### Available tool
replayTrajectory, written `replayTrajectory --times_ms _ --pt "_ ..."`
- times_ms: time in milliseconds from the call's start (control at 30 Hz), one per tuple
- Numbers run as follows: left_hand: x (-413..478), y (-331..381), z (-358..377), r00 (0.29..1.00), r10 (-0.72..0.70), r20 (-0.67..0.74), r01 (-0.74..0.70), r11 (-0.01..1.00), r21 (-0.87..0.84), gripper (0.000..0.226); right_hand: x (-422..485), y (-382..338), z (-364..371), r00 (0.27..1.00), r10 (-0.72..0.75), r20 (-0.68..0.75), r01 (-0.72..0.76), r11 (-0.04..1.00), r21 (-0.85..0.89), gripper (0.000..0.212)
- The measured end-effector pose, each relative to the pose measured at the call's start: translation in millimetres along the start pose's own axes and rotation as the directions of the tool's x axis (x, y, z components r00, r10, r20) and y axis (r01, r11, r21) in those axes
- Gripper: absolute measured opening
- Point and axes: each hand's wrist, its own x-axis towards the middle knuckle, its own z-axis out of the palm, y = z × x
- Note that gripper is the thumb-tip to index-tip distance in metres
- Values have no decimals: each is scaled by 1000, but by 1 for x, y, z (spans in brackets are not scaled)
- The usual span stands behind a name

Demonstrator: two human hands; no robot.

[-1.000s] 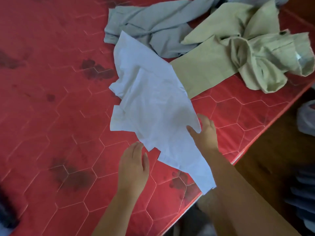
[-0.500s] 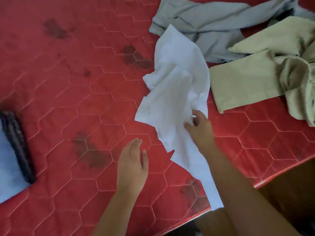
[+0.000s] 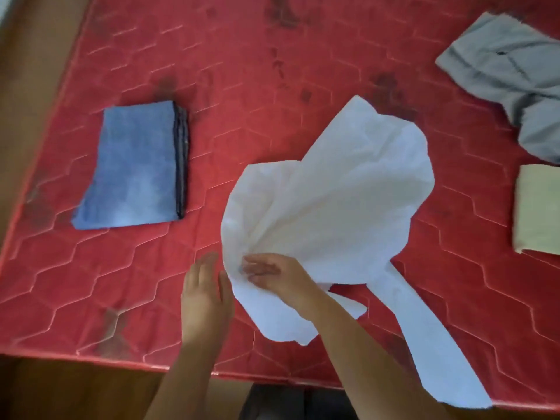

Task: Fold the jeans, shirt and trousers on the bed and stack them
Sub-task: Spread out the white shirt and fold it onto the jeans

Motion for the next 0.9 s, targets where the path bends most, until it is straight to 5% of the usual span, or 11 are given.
replayTrajectory --times_ms 67,133,267,433,633,900 --pt "1 -15 2 1000 -17 9 17 999 30 36 5 9 -6 998 -35 -61 28 993 -117 36" --pt "2 -23 13 999 -2 32 0 999 46 34 7 19 -25 951 -143 -274 59 954 -294 31" --pt "8 -10 51 981 72 179 -77 997 20 35 -2 26 -78 708 -416 -571 18 819 -573 38" --pt "19 30 83 933 148 328 -133 989 -69 62 -5 27 -133 518 -198 -832 -210 914 -348 72" --pt "35 67 75 917 226 328 -159 963 -218 66 7 0 -121 604 -43 -796 25 999 -34 49" --pt "47 76 6 982 62 180 21 904 -426 43 13 -88 -33 883 -148 -445 214 971 103 33"
